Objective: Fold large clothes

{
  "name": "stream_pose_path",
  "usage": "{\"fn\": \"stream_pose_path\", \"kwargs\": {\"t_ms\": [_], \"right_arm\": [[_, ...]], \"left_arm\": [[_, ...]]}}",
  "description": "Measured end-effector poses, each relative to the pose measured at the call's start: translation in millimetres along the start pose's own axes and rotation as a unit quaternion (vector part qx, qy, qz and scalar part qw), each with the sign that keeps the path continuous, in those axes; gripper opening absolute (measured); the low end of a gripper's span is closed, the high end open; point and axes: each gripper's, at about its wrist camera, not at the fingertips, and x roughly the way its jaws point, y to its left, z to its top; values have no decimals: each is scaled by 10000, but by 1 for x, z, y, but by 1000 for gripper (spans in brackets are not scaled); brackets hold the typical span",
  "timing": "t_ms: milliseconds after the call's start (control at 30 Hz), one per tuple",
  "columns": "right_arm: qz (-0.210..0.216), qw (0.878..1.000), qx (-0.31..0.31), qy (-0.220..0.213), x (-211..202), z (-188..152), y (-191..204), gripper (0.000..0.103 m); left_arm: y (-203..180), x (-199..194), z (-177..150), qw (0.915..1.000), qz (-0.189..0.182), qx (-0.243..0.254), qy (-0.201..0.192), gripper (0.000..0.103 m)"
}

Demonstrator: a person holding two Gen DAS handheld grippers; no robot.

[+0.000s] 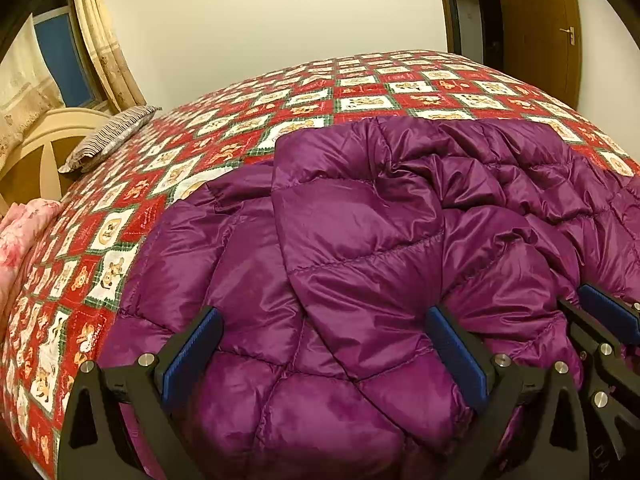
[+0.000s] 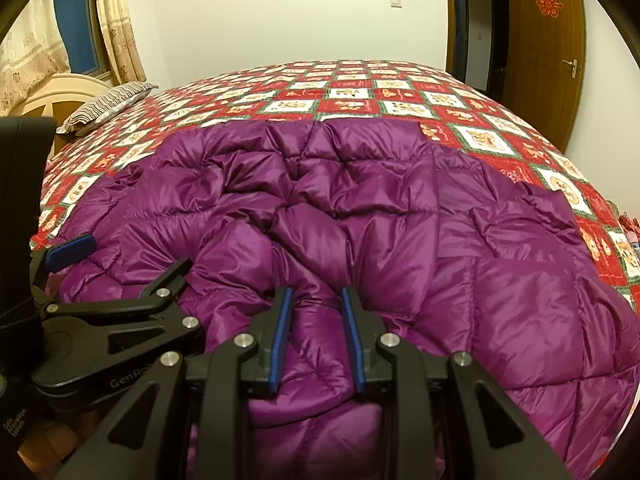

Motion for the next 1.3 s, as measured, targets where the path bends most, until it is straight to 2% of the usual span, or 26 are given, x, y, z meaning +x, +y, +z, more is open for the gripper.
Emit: {"fn": "stream_pose_path", "kwargs": {"t_ms": [33,67,133,200,233,333,400,567,700,867,967,1067,1133,1167,1200,1233,1267,1300], "right_arm": [[20,10000,7,4,-1,0,0,29],[71,10000,0,46,-4,1,-3,34],[113,9999,-27,93,-17,1,-7,44],[241,9997,14,41,-41,-3,-16,62],[297,9996,-14,8,-56,-7,-22,64],[306,9994,-131,-12,-98,-33,-42,70],[171,9998,-41,62,-121,-58,-57,75],[-151,9979,451,440,-166,-130,-96,76],[-342,9952,799,446,-201,-174,-120,76],[-297,9941,962,395,-232,-208,-121,76],[-264,9940,925,521,-234,-224,-114,76],[-295,9949,801,545,-229,-234,-97,75],[-337,9954,749,494,-230,-240,-92,73],[-347,9953,760,489,-231,-242,-91,67],[-364,9953,751,489,-229,-243,-87,60],[-378,9957,679,502,-230,-243,-87,55],[-365,9962,617,501,-232,-245,-81,42],[-249,9968,577,488,-234,-245,-81,22]], "left_arm": [[1,-3,2,10000,7,63,25,102],[3,-8,5,9999,31,132,43,102],[14,-30,7,9999,53,137,-69,102],[30,-59,3,9996,-22,97,-270,102],[39,-76,-3,9992,-25,115,-371,102],[64,-120,-39,9981,-33,223,-572,102],[82,-143,-76,9975,60,364,-599,102],[122,-166,-160,9991,286,281,-150,102],[151,-185,-211,9992,407,45,13,102],[149,-186,-239,9996,158,-174,156,102],[140,-187,-247,9997,135,-154,113,102],[133,-191,-253,9998,-78,-171,121,101],[131,-194,-261,9995,-254,-184,96,90],[129,-197,-264,9989,-428,-205,66,75],[126,-200,-265,9976,-653,-221,44,55],[123,-204,-266,9966,-799,-216,40,44],[120,-207,-266,9957,-908,-168,13,25],[117,-210,-265,9958,-907,-72,-53,13]]}}
